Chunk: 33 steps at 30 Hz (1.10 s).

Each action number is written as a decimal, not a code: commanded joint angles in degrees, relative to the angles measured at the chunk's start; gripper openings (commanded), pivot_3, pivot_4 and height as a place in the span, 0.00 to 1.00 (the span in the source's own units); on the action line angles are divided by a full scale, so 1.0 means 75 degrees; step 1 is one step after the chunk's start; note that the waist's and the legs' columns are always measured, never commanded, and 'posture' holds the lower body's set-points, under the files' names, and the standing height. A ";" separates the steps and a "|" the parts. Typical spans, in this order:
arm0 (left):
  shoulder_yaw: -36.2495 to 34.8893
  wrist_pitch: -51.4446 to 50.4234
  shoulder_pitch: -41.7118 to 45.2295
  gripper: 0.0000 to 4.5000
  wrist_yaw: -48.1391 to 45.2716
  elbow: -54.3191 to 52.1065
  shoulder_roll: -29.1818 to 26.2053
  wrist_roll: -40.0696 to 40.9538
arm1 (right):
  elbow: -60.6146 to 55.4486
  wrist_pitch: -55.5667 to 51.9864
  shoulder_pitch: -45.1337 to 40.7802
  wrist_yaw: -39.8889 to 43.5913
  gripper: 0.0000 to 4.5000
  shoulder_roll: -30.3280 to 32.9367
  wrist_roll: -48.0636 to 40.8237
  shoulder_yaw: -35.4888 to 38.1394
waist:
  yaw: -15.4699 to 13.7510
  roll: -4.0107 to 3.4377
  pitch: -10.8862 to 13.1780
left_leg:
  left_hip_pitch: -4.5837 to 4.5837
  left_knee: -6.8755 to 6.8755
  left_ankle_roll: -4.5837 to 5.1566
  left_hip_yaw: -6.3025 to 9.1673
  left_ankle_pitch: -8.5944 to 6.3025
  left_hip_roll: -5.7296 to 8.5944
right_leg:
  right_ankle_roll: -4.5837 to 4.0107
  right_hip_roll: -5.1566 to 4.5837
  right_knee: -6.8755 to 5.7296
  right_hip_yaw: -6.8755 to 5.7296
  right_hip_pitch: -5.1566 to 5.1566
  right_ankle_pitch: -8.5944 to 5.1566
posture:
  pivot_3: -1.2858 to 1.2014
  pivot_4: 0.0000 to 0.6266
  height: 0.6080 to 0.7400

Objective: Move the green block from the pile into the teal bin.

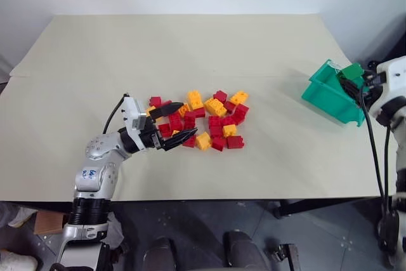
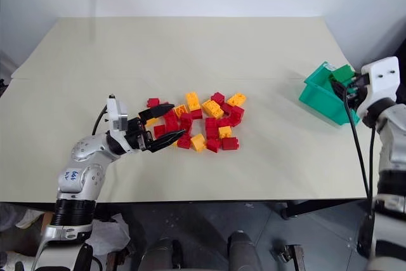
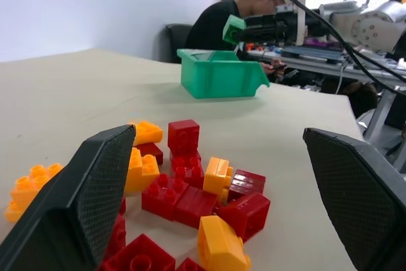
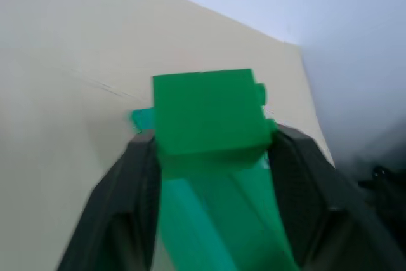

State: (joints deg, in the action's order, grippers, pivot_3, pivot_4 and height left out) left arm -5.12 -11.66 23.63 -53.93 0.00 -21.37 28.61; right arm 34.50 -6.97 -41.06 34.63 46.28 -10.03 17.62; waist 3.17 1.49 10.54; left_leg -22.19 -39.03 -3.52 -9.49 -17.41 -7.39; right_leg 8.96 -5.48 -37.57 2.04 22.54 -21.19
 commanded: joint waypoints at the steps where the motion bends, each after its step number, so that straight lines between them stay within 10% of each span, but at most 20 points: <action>1: 0.0083 0.0099 -0.0168 1.00 0.0233 -0.0474 0.0094 -0.0020 | 0.1351 0.0528 -0.0818 -0.0422 0.45 0.0115 0.0425 -0.0232 | 0.0035 0.0000 0.0000 | 0.0000 0.0001 0.0000 0.0001 0.0000 0.0000 | 0.0000 0.0000 0.0001 0.0000 0.0001 0.0000 | 0.52 0.24 1.00; 3: 0.0090 0.0101 -0.0231 1.00 0.0308 -0.0538 0.0108 -0.0002 | 0.2118 0.0594 -0.1280 -0.0463 0.45 0.0051 0.0423 -0.0258 | 0.0059 -0.0002 0.0001 | 0.0000 0.0006 0.0000 0.0000 0.0000 0.0000 | 0.0000 0.0000 0.0004 0.0000 0.0003 0.0000 | 0.52 0.24 1.00; 10: -0.0105 0.0160 -0.0300 1.00 0.0375 -0.0554 -0.0093 0.0078 | 0.3300 0.1285 -0.1907 -0.0383 0.98 0.0058 0.0458 -0.0315 | 0.0111 -0.0009 0.0006 | -0.0001 0.0010 -0.0001 -0.0002 0.0000 0.0000 | 0.0001 0.0000 0.0006 0.0000 0.0004 0.0000 | 0.52 0.24 1.00; 17: -0.0242 0.0239 -0.0379 1.00 0.0145 -0.0539 -0.0332 0.0149 | 0.2945 0.1919 -0.1727 0.0578 0.99 0.0114 -0.0125 0.0029 | 0.0203 -0.0016 0.0010 | -0.0001 0.0015 -0.0001 -0.0001 0.0000 0.0000 | 0.0001 0.0000 0.0007 0.0000 0.0003 0.0000 | 0.52 0.24 1.00; 21: -0.0561 0.0574 -0.0649 1.00 -0.0281 -0.0314 -0.1152 -0.0129 | -0.0661 0.1212 0.0188 0.3669 0.99 0.0000 -0.2150 0.0254 | 0.0212 -0.0019 0.0012 | 0.0002 0.0035 -0.0005 0.0007 0.0002 -0.0002 | 0.0005 0.0005 0.0007 -0.0003 0.0003 0.0002 | 0.52 0.24 1.00; 33: -0.1246 0.1647 -0.1714 1.00 -0.0410 0.0488 -0.2417 -0.0815 | -0.6031 -0.0104 0.5158 0.4244 0.99 -0.0267 -0.3089 0.0060 | -0.0052 -0.0018 0.0014 | 0.0000 0.0049 -0.0013 0.0005 -0.0004 -0.0002 | 0.0003 0.0004 0.0040 -0.0009 0.0000 0.0001 | 0.52 0.24 1.00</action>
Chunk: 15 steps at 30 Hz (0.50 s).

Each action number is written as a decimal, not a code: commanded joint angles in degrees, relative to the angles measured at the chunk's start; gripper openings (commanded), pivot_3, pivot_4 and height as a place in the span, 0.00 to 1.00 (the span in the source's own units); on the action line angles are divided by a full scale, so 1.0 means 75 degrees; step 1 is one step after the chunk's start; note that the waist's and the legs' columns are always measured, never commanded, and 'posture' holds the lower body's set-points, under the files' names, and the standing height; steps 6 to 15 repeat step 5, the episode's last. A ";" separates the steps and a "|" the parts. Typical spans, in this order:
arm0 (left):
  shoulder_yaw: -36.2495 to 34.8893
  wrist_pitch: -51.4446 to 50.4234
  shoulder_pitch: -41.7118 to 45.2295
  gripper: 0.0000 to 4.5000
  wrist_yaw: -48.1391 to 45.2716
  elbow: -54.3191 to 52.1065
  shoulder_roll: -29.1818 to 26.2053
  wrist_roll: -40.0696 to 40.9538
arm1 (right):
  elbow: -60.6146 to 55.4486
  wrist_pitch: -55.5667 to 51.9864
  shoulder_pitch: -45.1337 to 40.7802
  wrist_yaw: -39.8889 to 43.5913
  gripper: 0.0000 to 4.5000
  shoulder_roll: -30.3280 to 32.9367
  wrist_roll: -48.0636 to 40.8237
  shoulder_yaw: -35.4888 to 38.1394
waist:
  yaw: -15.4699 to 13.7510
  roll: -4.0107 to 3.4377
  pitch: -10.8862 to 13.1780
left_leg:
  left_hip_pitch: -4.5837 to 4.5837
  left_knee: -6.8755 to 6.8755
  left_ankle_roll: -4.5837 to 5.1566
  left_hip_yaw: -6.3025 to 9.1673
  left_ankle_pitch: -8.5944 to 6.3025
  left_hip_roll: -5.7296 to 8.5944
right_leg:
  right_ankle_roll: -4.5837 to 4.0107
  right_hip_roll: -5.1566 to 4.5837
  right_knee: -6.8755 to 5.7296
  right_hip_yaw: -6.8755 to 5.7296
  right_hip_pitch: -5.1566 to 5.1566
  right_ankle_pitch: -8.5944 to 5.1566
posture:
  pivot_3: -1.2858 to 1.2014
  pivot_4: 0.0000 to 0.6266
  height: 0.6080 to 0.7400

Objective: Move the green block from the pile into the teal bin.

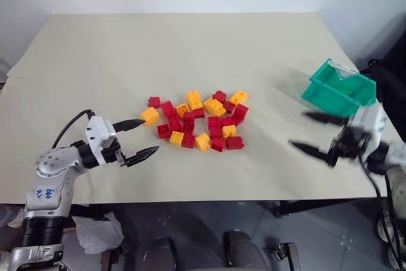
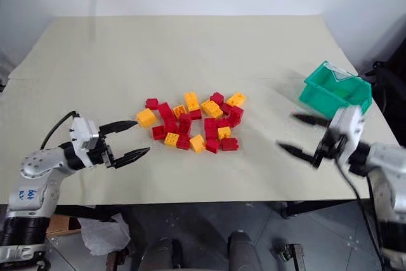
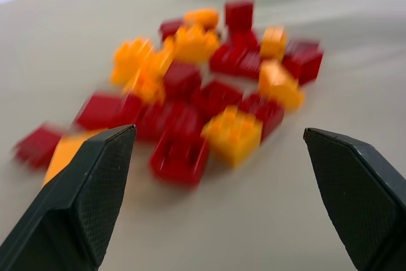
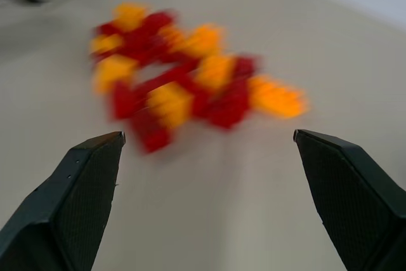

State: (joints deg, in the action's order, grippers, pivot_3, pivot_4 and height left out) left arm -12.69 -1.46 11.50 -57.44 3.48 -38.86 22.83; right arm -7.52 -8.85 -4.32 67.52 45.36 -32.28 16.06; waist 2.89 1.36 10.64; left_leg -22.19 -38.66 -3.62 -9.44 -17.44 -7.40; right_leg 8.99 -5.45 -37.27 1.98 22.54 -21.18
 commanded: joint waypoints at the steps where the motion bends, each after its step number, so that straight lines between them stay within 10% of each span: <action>1: -0.0272 0.0327 -0.0137 1.00 0.0111 0.0042 -0.0058 -0.0049 | -0.0353 0.0542 0.0476 -0.0113 0.99 -0.0248 0.0105 0.0255 | -0.0025 0.0000 0.0000 | 0.0000 -0.0003 0.0003 -0.0003 -0.0001 0.0000 | -0.0001 0.0000 0.0015 0.0001 -0.0008 0.0000 | 0.52 0.24 1.00; 15: -0.0260 0.0404 -0.0149 1.00 0.0244 0.0015 0.0029 -0.0040 | -0.0167 0.1125 0.0662 -0.0395 0.99 -0.0563 0.0419 0.0274 | -0.0087 0.0001 -0.0001 | 0.0001 -0.0013 0.0007 -0.0004 -0.0004 0.0000 | -0.0007 0.0001 0.0020 0.0001 -0.0013 0.0004 | 0.52 0.24 1.00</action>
